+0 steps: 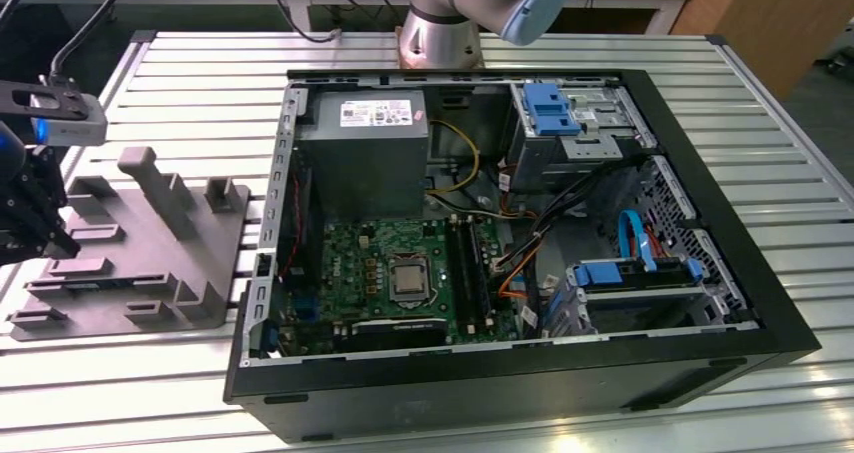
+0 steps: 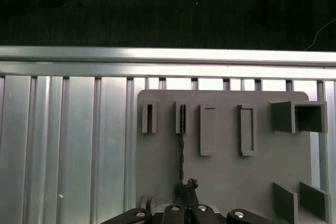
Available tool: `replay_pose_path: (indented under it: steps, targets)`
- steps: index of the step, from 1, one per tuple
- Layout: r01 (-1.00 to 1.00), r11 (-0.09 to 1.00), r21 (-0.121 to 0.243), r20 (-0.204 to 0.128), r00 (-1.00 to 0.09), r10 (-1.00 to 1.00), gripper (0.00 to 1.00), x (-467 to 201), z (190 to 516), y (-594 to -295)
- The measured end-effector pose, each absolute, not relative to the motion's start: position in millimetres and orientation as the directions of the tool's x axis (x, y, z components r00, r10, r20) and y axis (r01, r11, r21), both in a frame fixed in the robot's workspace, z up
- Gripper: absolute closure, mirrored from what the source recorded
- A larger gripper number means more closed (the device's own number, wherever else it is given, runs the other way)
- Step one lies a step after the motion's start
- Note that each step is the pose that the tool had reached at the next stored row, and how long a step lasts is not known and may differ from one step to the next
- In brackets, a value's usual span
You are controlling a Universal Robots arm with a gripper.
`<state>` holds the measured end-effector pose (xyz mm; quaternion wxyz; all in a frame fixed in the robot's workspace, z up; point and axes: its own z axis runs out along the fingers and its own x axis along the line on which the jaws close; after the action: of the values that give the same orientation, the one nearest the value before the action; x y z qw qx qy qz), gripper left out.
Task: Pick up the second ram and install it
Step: 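Pick up the second ram and move it above second insertion slot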
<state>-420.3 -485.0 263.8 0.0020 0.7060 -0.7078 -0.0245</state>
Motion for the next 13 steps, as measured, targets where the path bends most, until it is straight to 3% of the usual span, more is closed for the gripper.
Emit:
replay_pose_path:
  steps: [13]
  targets:
    - [-1.000,0.001,0.024,-0.032,-0.002,-0.999,0.89,-423.8,244.0,-484.0]
